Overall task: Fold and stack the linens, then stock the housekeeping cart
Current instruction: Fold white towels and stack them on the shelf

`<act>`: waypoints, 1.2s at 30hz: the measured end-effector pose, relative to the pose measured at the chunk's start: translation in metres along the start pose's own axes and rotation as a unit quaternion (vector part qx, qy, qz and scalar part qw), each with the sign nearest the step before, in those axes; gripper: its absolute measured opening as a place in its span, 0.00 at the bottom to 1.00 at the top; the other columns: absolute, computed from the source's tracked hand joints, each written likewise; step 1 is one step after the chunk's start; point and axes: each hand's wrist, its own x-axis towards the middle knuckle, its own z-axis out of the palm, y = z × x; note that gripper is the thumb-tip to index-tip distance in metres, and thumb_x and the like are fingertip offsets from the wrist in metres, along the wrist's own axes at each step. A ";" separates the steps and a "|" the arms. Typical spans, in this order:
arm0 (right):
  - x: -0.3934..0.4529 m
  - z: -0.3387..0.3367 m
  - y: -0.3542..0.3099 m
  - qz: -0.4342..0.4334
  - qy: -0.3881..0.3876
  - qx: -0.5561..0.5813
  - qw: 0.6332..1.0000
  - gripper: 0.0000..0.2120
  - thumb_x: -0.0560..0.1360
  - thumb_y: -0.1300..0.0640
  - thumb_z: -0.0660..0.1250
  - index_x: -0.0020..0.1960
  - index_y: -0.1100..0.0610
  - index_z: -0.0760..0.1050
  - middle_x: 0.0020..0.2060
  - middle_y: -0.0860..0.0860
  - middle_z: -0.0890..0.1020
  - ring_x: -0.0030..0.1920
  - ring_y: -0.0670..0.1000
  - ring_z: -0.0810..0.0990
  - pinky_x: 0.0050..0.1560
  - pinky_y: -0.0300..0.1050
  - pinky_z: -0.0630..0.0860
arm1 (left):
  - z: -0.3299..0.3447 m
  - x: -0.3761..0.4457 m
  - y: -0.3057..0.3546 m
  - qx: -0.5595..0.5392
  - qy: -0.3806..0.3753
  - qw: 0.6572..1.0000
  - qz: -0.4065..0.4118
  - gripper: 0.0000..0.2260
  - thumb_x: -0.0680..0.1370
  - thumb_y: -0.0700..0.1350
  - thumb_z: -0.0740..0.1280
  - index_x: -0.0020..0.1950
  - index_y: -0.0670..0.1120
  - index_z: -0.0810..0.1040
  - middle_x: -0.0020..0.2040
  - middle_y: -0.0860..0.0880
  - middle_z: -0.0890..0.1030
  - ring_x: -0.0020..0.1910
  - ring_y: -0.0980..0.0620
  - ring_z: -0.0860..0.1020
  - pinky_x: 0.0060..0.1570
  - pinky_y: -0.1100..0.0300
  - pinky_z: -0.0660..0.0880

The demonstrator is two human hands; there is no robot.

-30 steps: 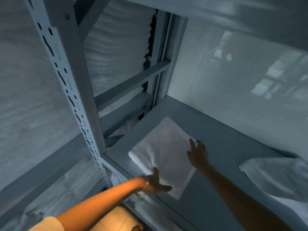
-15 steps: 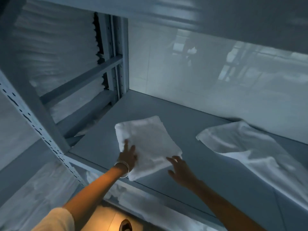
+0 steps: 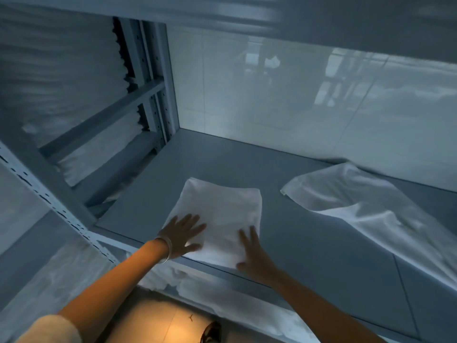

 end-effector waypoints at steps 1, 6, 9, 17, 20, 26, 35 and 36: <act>0.006 0.002 0.002 -0.013 0.017 -0.006 1.000 0.43 0.75 0.61 0.66 0.76 0.59 0.37 0.72 0.56 0.29 0.75 0.59 0.56 0.64 0.41 0.64 | 0.009 -0.003 -0.008 -0.008 -0.046 0.999 -0.008 0.35 0.76 0.67 0.50 0.73 0.56 0.34 0.75 0.47 0.34 0.75 0.46 0.36 0.73 0.47 0.41; 0.049 0.006 -0.011 -0.040 0.056 -0.029 0.997 0.45 0.74 0.60 0.66 0.76 0.58 0.36 0.68 0.51 0.28 0.76 0.62 0.46 0.72 0.48 0.56 | 0.036 -0.005 -0.032 -0.009 0.002 0.996 -0.089 0.63 0.51 0.55 0.83 0.77 0.45 0.51 0.71 0.31 0.61 0.68 0.33 0.66 0.60 0.45 0.72; 0.070 0.004 -0.022 -0.031 0.015 -0.054 0.998 0.53 0.70 0.55 0.73 0.76 0.58 0.34 0.72 0.59 0.29 0.75 0.64 0.40 0.74 0.52 0.52 | 0.064 0.010 -0.055 -0.044 0.012 0.990 -0.136 0.68 0.42 0.45 0.85 0.77 0.48 0.52 0.63 0.30 0.73 0.59 0.32 0.76 0.45 0.45 0.79; 0.111 -0.026 -0.038 -0.035 -0.001 -0.041 0.999 0.43 0.75 0.59 0.68 0.77 0.58 0.41 0.75 0.59 0.38 0.76 0.60 0.51 0.71 0.47 0.58 | 0.022 0.037 -0.105 0.055 0.006 0.981 -0.187 0.40 0.75 0.52 0.67 0.77 0.44 0.46 0.74 0.32 0.54 0.72 0.35 0.59 0.64 0.45 0.66; 0.098 -0.044 -0.020 -0.026 0.029 -0.025 0.999 0.37 0.77 0.60 0.65 0.77 0.58 0.45 0.76 0.58 0.44 0.76 0.55 0.50 0.72 0.44 0.53 | 0.009 0.056 -0.119 0.059 -0.039 0.965 -0.253 0.33 0.76 0.48 0.64 0.77 0.42 0.54 0.71 0.31 0.62 0.68 0.35 0.65 0.64 0.42 0.66; 0.026 -0.068 0.073 0.122 0.110 -0.004 0.986 0.31 0.76 0.62 0.63 0.76 0.57 0.56 0.74 0.56 0.57 0.74 0.52 0.58 0.70 0.40 0.55 | -0.056 0.102 -0.072 0.182 -0.152 0.950 -0.202 0.37 0.78 0.54 0.61 0.78 0.46 0.42 0.78 0.41 0.46 0.75 0.37 0.51 0.67 0.29 0.47; -0.099 -0.098 0.168 0.303 0.190 0.010 0.934 0.27 0.75 0.63 0.64 0.73 0.59 0.62 0.71 0.58 0.63 0.70 0.56 0.65 0.68 0.44 0.61 | -0.089 0.184 0.125 0.120 -0.082 0.978 0.149 0.33 0.80 0.52 0.58 0.77 0.50 0.40 0.78 0.49 0.38 0.77 0.46 0.43 0.71 0.38 0.46; -0.111 -0.098 0.175 0.312 0.194 0.013 0.930 0.27 0.75 0.63 0.64 0.73 0.59 0.62 0.71 0.58 0.63 0.70 0.56 0.66 0.68 0.44 0.62 | -0.089 0.193 0.144 0.115 -0.077 0.976 0.167 0.33 0.80 0.51 0.59 0.77 0.49 0.41 0.78 0.48 0.38 0.77 0.46 0.43 0.72 0.40 0.47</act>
